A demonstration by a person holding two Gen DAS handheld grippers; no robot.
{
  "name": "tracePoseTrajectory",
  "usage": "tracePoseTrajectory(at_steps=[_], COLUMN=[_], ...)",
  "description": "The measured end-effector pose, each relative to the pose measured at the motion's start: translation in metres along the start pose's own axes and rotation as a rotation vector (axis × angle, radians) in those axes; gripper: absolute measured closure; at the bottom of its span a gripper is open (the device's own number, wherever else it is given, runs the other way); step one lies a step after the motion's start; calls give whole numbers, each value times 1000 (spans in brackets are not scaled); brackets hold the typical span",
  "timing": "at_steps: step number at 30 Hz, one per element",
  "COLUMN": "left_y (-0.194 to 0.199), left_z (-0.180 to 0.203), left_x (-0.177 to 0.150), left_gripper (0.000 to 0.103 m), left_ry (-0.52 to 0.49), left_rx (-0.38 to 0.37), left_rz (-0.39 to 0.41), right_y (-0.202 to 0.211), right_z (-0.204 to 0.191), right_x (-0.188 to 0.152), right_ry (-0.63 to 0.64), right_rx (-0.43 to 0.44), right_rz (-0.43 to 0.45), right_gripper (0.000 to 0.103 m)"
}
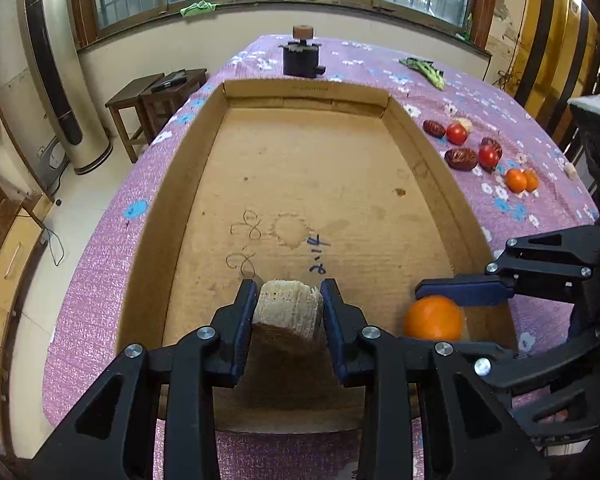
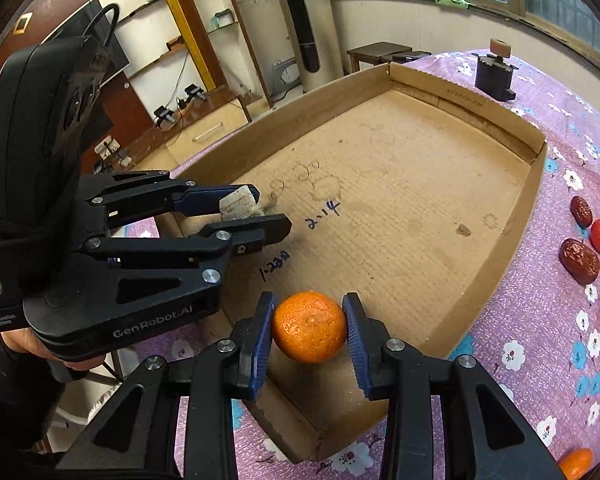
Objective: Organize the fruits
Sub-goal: 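Carry the beige cube and the orange in both grippers over the cardboard tray, then open both grippers to drop the cube and orange into the tray, then grasp an orange with the left gripper while the right gripper grasps another beige cube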
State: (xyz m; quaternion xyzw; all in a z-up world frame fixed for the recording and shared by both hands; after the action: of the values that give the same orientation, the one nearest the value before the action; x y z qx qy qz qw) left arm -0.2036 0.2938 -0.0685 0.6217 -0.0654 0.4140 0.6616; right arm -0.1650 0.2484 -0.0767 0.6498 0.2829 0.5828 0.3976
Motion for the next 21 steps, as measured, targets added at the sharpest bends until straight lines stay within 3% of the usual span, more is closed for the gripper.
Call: tracePoseTrajectory(at_steps=[3,4,8,21], left_y=[-2,-1,8,21], left_z=[-1,-1,0,28], left_x=[-2,-2,2,13], left_gripper=[72,71,59,59], left_ry=[4,7,6,-22], left_rx=[17,21,31,2], left_rz=[-10,-9,14,50], right_y=[3,4,13,73], right_z=[-1,-1,3,44], right_x=[0,0,-1,-39], right_ry=[6,6,1,-111], right_rx=[-8,-12,-11,-69], right_rz=[12,17,38,110], right_gripper=[46,45,44,44])
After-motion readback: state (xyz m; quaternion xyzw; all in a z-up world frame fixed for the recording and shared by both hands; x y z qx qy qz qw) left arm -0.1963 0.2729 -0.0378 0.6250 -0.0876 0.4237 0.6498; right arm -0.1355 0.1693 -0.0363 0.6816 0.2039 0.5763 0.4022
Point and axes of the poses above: each gripper's, at about its wrist camera, not at the fingertips, and y roughly against the way its jaws point, z to its right, x to its top, the point moved 6 cm from there along -y, roughly the way its jaws point, and after that the axes turned 15 degrees about -x, right-handed, at the moved point
